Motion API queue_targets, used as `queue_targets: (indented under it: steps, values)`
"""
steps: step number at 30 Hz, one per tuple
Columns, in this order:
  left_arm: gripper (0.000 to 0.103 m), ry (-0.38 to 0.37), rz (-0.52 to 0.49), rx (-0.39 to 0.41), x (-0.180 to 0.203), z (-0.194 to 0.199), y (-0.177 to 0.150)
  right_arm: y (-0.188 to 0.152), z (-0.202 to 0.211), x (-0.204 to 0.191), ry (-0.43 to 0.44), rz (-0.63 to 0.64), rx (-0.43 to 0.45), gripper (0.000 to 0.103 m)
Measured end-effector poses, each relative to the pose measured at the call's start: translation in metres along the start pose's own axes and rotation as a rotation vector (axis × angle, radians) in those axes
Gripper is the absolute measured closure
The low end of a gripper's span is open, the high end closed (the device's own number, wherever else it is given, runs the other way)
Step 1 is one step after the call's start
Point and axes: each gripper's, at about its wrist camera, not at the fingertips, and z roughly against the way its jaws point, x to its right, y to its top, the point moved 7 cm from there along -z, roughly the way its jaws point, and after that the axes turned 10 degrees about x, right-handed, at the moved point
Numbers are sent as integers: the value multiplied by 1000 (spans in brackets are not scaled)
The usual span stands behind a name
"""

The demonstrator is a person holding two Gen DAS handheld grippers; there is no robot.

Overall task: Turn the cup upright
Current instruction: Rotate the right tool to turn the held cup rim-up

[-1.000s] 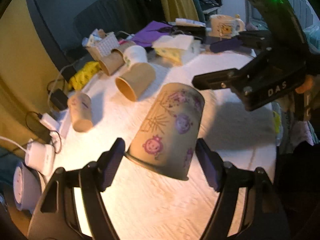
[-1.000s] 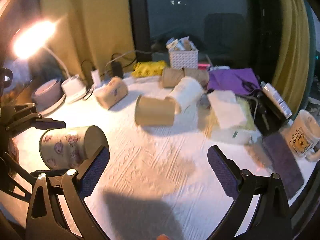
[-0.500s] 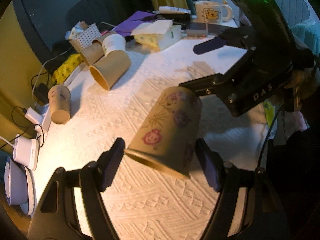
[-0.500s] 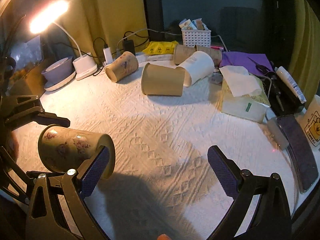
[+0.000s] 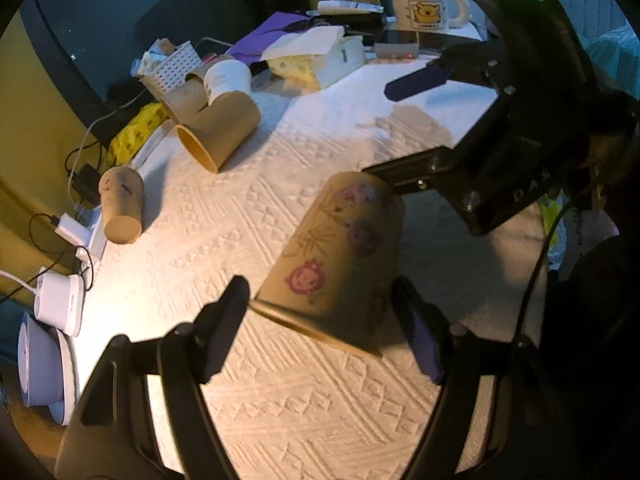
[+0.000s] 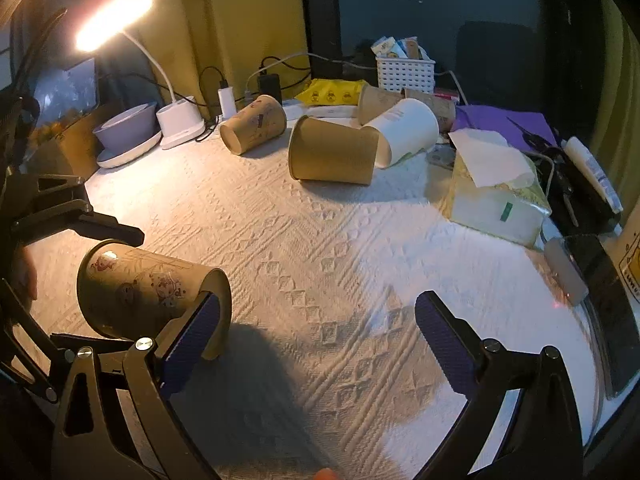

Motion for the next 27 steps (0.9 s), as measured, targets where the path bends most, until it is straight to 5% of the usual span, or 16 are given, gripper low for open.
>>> queue_targets:
  steps: [8,10,27]
  values:
    - [23,23,32,-9,-6,2,-3,-6,2,-8,26,34,-2,3]
    - [11,29,40,-5,-8,4,-5,-8,2,-11,33,43,-7,3]
    - [9,148,230,103,-52,65,-49,-15,12,-77,103,187,-47,3]
